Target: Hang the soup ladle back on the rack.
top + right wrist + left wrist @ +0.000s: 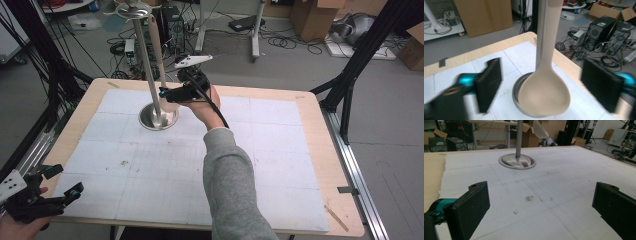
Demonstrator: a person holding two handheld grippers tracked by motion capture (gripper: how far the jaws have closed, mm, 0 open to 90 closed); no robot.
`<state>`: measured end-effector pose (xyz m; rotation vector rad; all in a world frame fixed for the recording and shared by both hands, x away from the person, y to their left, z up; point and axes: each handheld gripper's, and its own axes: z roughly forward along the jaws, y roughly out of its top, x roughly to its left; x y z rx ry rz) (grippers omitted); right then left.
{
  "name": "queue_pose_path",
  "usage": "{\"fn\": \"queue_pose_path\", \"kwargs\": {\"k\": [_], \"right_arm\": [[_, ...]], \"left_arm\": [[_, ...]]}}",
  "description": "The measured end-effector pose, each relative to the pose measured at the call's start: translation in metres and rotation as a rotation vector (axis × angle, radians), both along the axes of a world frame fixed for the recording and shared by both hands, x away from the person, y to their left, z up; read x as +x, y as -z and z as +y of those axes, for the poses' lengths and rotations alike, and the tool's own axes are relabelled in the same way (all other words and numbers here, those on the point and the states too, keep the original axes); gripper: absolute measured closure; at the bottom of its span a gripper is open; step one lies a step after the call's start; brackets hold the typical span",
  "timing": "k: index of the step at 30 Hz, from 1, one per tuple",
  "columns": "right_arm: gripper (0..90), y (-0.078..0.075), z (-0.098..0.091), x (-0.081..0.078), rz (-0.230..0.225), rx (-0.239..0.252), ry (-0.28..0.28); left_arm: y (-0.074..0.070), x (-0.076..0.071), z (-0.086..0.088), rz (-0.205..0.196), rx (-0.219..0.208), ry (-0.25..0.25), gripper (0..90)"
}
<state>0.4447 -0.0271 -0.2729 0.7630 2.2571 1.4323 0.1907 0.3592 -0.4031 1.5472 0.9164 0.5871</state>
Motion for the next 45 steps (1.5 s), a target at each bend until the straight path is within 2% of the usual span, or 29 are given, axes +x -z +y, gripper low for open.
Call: {"fn": "queue_pose_path", "kwargs": {"k": [3,5,7,9,13,16,18,22,27,35,38,41,45], "right_arm": [[0.0,0.004,-0.009,-0.003,0.021,0.002,0.004],[0.0,0.006,-0.015,-0.006,0.022,-0.007,0.013],[0.0,0.006,-0.021,-0.009,0.000,-0.011,0.026],[0.0,0.006,-0.029,-0.014,-0.016,0.013,0.024],[0.0,0.008,-0.042,-0.022,0.000,0.013,0.018],[0.0,0.009,-0.053,-0.030,-0.005,0.042,0.004],[0.0,0.011,-0.059,-0.036,-0.012,0.044,0.005],[0.0,0.014,-0.070,-0.049,-0.011,0.068,-0.013],[0.0,0.024,-0.086,-0.068,-0.019,0.095,-0.037],[0.0,0.038,-0.112,-0.090,-0.018,0.145,-0.016],[0.0,0.044,-0.126,-0.096,-0.018,0.167,0.011],[0.0,0.051,-0.141,-0.101,-0.014,0.190,0.041],[0.0,0.061,-0.162,-0.110,-0.026,0.185,0.077]], "left_arm": [[-0.001,0.007,-0.006,-0.005,0.002,0.019,1.7],[-0.001,0.012,-0.010,-0.006,-0.008,0.027,1.7],[-0.001,0.016,-0.014,-0.009,-0.016,0.038,1.7],[-0.001,0.020,-0.018,-0.010,-0.022,0.048,1.7],[-0.001,0.027,-0.024,-0.014,-0.032,0.064,1.7],[-0.001,0.032,-0.028,-0.017,-0.042,0.068,1.7],[-0.002,0.035,-0.030,-0.020,-0.049,0.071,1.7],[-0.002,0.040,-0.034,-0.040,-0.040,0.077,1.7],[-0.001,0.048,-0.041,-0.037,-0.049,0.089,1.7],[-0.002,0.057,-0.052,-0.044,-0.055,0.108,1.7],[-0.002,0.060,-0.055,-0.042,-0.057,0.115,1.7],[0.002,0.064,-0.059,-0.034,-0.027,0.119,1.7],[0.005,0.067,-0.063,-0.029,-0.022,0.127,1.7]]}}
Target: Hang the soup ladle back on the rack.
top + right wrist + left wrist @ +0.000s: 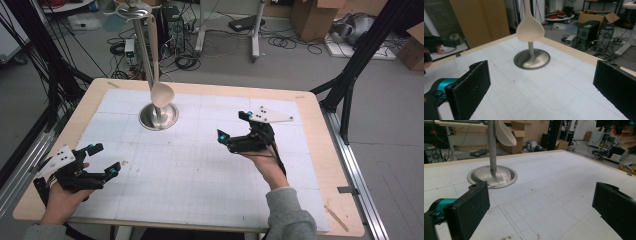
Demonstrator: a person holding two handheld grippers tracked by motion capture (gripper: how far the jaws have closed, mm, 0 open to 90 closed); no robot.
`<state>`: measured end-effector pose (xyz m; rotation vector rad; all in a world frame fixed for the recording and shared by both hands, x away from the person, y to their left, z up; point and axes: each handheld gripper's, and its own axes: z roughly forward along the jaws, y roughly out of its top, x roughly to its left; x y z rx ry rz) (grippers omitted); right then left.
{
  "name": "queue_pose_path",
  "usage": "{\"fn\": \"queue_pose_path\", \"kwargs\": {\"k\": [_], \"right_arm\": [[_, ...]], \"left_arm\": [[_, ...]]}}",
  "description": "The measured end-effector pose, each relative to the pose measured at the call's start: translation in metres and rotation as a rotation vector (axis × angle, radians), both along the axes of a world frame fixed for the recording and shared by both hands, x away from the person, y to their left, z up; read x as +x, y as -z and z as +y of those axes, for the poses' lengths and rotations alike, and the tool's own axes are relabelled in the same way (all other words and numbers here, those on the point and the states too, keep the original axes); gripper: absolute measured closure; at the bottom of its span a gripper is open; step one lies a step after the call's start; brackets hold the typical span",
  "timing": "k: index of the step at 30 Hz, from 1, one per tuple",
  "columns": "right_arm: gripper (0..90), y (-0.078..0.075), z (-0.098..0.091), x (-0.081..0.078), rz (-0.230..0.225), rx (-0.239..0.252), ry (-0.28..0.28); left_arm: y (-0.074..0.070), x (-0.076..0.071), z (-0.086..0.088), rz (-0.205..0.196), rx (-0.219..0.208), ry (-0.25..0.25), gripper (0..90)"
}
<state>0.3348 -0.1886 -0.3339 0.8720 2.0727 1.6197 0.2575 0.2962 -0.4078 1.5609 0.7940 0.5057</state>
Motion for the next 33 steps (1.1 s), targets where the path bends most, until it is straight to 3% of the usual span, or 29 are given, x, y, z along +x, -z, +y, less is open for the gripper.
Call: {"fn": "queue_pose_path", "kwargs": {"k": [8,14,18,24,33], "right_arm": [[0.0,0.022,-0.038,-0.016,0.009,0.031,0.053],[0.0,0.033,-0.062,-0.030,-0.045,0.024,0.106],[0.0,0.039,-0.075,-0.036,-0.045,0.035,0.118],[0.0,0.043,-0.090,-0.046,-0.037,0.037,0.138],[0.0,0.041,-0.104,-0.063,-0.044,0.064,0.122]], "left_arm": [[0.000,0.002,-0.003,-0.005,-0.009,0.002,1.7],[-0.001,0.001,-0.001,-0.016,-0.019,-0.011,1.7],[-0.001,0.001,-0.001,-0.015,-0.010,-0.009,1.7],[-0.001,0.002,-0.001,-0.016,-0.010,-0.010,1.7],[-0.002,0.002,0.000,-0.017,-0.014,-0.009,1.7]]}}
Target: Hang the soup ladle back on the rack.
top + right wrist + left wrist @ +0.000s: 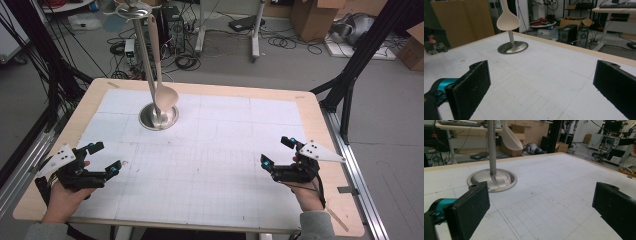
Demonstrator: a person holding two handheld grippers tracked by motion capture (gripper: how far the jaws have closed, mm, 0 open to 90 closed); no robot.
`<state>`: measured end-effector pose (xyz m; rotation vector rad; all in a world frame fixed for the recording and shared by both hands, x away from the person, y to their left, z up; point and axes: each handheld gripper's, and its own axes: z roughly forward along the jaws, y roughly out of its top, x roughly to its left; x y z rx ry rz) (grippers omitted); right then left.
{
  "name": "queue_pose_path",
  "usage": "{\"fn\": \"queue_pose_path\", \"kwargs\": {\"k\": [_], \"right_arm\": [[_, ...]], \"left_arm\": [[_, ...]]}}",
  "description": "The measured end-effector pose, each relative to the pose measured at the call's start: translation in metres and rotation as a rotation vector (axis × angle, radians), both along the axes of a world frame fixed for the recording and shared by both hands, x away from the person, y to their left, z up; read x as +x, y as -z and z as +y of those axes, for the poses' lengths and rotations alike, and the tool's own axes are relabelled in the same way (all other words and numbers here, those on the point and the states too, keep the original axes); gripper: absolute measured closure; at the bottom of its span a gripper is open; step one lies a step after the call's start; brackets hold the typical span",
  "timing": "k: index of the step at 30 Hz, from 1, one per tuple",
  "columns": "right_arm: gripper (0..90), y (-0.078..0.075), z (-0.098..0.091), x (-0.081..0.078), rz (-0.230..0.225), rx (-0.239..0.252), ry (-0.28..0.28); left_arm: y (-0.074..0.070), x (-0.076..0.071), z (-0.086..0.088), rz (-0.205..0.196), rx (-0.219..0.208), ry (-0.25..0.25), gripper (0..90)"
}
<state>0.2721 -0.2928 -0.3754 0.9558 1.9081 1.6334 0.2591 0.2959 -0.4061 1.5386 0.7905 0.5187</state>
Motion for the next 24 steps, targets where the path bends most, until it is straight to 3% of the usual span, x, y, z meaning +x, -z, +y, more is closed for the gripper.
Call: {"fn": "queue_pose_path", "kwargs": {"k": [9,15,24], "right_arm": [[0.0,-0.004,-0.012,-0.018,0.001,0.062,0.004],[0.0,-0.002,-0.023,-0.031,0.012,0.056,0.002],[0.0,0.001,-0.052,-0.046,-0.031,0.063,-0.037]], "left_arm": [[-0.002,-0.001,-0.001,-0.006,0.004,0.004,1.7],[-0.002,-0.002,-0.004,-0.003,0.005,0.014,1.7],[-0.002,-0.003,-0.006,-0.011,0.012,0.015,1.7]]}}
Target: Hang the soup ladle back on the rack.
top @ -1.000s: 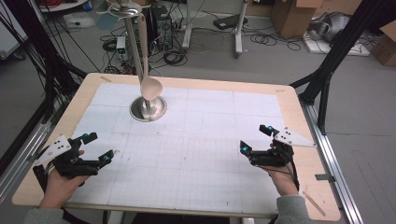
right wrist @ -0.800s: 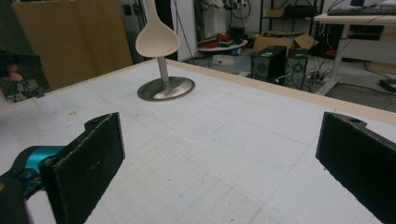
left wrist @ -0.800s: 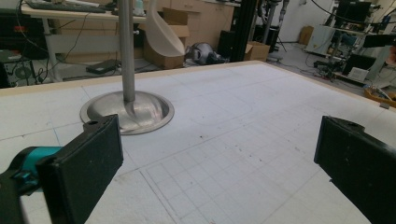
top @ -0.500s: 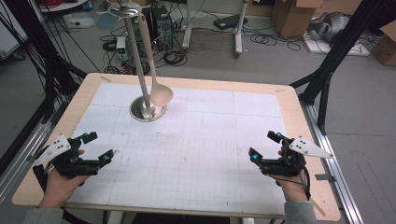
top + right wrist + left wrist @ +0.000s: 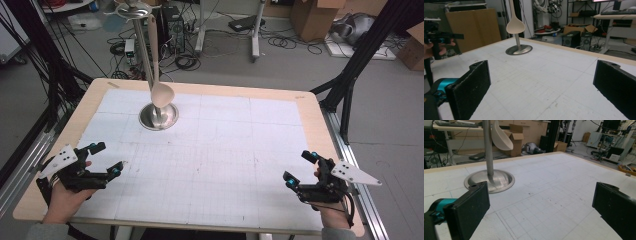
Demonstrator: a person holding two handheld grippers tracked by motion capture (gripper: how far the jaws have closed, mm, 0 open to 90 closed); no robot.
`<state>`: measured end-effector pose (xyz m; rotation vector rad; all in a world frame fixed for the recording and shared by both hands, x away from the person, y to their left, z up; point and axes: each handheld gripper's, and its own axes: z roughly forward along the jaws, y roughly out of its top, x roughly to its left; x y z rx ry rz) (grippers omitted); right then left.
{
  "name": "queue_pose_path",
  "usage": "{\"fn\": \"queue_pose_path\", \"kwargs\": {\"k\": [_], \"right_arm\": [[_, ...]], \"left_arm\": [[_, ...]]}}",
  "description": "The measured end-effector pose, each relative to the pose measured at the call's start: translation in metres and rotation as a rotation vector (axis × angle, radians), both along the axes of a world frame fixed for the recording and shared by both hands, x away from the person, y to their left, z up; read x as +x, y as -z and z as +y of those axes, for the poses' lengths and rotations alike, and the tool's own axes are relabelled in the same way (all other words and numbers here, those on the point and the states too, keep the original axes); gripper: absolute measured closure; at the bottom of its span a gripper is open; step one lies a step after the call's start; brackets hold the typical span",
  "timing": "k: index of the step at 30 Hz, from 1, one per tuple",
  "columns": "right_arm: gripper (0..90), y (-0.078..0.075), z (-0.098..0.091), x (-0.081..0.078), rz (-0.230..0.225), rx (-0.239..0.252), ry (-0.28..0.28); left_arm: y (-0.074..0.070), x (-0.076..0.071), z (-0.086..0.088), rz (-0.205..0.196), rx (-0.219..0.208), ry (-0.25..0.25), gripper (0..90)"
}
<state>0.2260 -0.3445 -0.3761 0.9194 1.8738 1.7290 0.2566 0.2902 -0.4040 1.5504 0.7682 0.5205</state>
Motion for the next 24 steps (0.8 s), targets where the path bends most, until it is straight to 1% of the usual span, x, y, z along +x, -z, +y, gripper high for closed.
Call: {"fn": "queue_pose_path", "kwargs": {"k": [2,3,6,11,13,16,17,19,21,24], "right_arm": [[0.0,0.002,-0.008,-0.002,0.003,0.010,-0.022],[0.0,0.003,-0.011,-0.003,-0.004,0.000,-0.027],[0.0,0.007,-0.019,-0.004,0.009,-0.012,-0.035],[0.0,0.017,-0.031,-0.006,0.022,-0.006,0.009],[0.0,0.019,-0.032,-0.005,0.027,-0.018,0.021],[0.0,0.021,-0.029,-0.002,0.019,-0.025,0.030],[0.0,0.021,-0.028,0.000,0.015,-0.024,0.032],[0.0,0.022,-0.025,0.002,0.023,-0.026,0.022],[0.0,0.023,-0.022,0.005,0.018,-0.030,0.015],[0.0,0.023,-0.018,0.008,0.024,-0.025,0.008]], "left_arm": [[0.000,0.000,-0.001,0.003,-0.006,0.011,1.7],[0.000,-0.001,-0.001,0.002,-0.005,0.017,1.7],[0.000,-0.001,-0.002,0.001,0.000,0.033,1.7],[0.000,-0.002,-0.003,-0.006,-0.008,0.063,1.7],[-0.001,-0.003,-0.003,-0.008,-0.009,0.072,1.7],[-0.001,-0.004,-0.004,-0.011,-0.014,0.081,1.7],[-0.001,-0.005,-0.003,-0.013,-0.005,0.085,1.7],[-0.001,-0.006,-0.004,-0.016,-0.004,0.086,1.7],[-0.002,-0.007,-0.004,-0.017,-0.001,0.084,1.7],[-0.002,-0.008,-0.004,-0.020,0.002,0.081,1.7]]}}
